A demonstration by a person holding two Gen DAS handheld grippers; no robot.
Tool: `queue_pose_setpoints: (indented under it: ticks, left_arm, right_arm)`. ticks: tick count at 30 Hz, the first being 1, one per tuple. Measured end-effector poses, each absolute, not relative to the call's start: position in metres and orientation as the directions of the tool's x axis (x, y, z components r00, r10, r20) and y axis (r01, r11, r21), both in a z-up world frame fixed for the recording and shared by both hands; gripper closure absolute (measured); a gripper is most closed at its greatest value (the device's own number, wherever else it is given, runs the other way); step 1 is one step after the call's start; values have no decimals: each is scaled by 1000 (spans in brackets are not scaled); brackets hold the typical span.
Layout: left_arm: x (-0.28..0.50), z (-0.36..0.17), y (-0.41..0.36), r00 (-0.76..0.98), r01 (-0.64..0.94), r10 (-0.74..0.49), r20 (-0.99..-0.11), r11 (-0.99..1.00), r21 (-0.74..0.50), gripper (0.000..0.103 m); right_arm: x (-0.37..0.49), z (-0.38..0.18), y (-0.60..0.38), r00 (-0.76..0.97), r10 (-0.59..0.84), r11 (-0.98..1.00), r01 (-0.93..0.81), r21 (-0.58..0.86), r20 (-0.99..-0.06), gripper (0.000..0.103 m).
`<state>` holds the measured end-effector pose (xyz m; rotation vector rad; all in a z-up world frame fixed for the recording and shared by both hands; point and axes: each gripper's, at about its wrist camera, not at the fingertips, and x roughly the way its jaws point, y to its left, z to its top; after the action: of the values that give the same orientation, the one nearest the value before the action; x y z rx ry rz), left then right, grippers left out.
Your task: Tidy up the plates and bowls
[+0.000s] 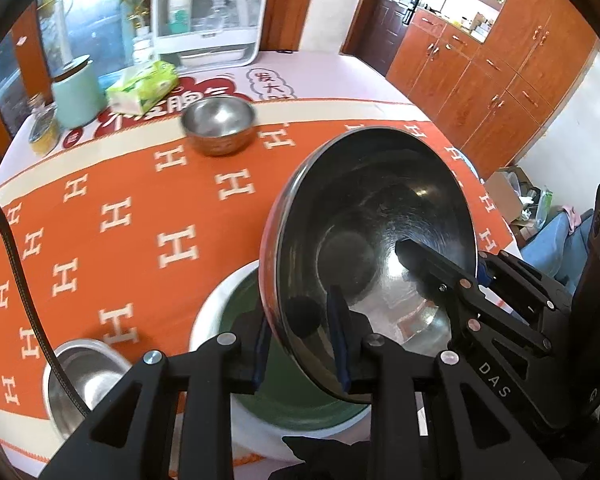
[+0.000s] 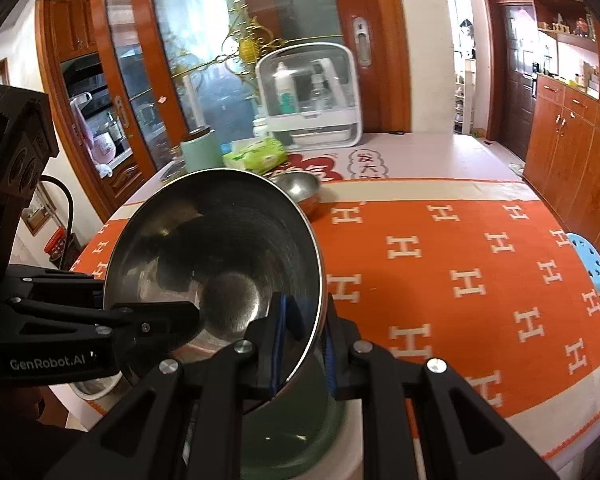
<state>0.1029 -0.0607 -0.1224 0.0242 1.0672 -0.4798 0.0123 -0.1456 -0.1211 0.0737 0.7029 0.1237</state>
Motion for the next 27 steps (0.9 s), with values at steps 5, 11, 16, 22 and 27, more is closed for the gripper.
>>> queue_pose_setpoints:
  ticks: [5, 11, 16, 22, 27]
  left_arm:
    - [99, -126, -20, 392, 368, -354, -849, 906, -208, 78]
    - [92, -131, 26, 388, 347, -346, -854, 913, -212, 77]
    - [87, -138, 58, 378, 333, -334, -864, 919, -210, 76]
    - [84, -150, 92, 348, 328, -328, -878, 920, -213, 75]
    - [83, -164, 110, 307, 329, -318, -897, 920, -213, 74]
  right_arm:
    - [14, -125, -110, 745, 160, 987, -117, 110, -648, 87]
    - [15, -133, -68, 728, 189, 982, -148, 117, -659, 87]
    - [16, -140, -37, 713, 202, 979, -168, 116, -671, 86]
    - [14, -151, -7, 696, 206, 977, -181, 110, -688, 84]
    - [9, -160, 16, 674, 198, 977, -195, 87, -711, 84]
